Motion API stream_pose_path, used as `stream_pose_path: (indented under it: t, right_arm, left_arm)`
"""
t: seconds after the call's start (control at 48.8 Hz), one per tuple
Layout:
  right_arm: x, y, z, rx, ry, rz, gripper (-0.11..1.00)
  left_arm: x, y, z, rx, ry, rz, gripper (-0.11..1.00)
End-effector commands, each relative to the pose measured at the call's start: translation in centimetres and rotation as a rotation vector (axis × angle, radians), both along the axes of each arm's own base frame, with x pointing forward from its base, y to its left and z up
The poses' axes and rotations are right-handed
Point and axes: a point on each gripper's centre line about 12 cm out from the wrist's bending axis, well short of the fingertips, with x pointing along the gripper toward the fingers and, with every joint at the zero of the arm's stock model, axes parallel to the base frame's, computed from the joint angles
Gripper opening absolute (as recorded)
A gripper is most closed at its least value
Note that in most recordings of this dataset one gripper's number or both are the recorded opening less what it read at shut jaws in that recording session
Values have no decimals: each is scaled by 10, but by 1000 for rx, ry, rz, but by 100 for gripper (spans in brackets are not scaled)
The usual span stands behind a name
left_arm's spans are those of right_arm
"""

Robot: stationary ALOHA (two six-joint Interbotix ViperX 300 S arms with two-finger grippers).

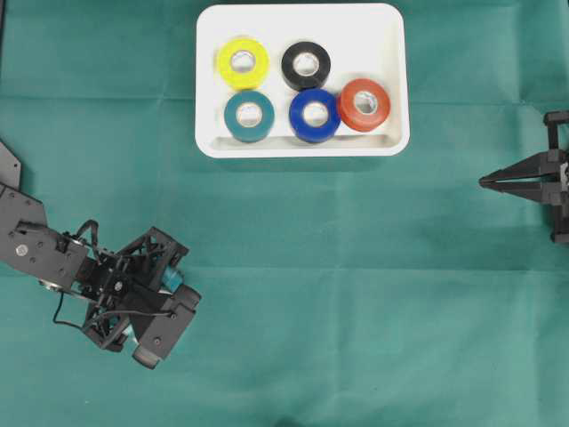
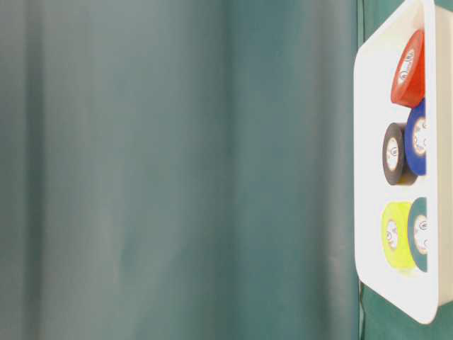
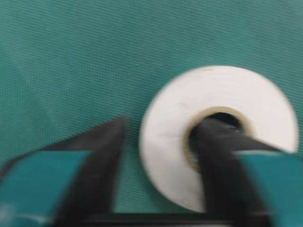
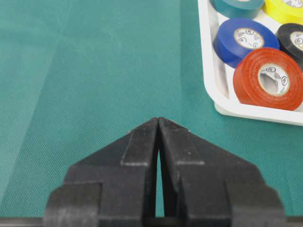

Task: Put the tape into the white case with the left arm.
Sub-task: 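Move the left gripper down over the white tape roll, then close the left gripper on the white roll's rim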

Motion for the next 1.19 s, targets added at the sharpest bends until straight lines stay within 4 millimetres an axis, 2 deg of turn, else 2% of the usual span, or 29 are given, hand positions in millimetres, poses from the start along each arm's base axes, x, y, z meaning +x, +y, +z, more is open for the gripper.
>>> stream_pose_path:
  t: [0.0,0.041,0.062,0.267,0.431,0.8,0.985,1.169]
  right_arm:
    - [2,0,4,0,-15,-1,-9]
    - [2,0,4,-1,-15,0,-9]
    - [2,0,4,0,-15,-1,-9]
    - [2,0,4,0,-15,-1,-9]
    - [2,0,4,0,-14,-1,-9]
    - [2,0,4,0,-14,-1,-9]
    - [2,0,4,0,-14,-1,-9]
    - [2,0,4,0,-14,-1,-9]
  left_arm:
    - [7,-2,15,-21,-46,5,36]
    - [7,-2,17,-24,-51,6,27]
    - [7,-2,17,-22,-52,3,26]
    - [6,-2,17,-23,-50,6,26]
    - [9,-3,25,-30,-59,9,26]
    - [16,-2,76,-33,-64,12,26]
    - [19,11,81,-34,-74,52,26]
    - [29,37,79,-30,-76,134,26]
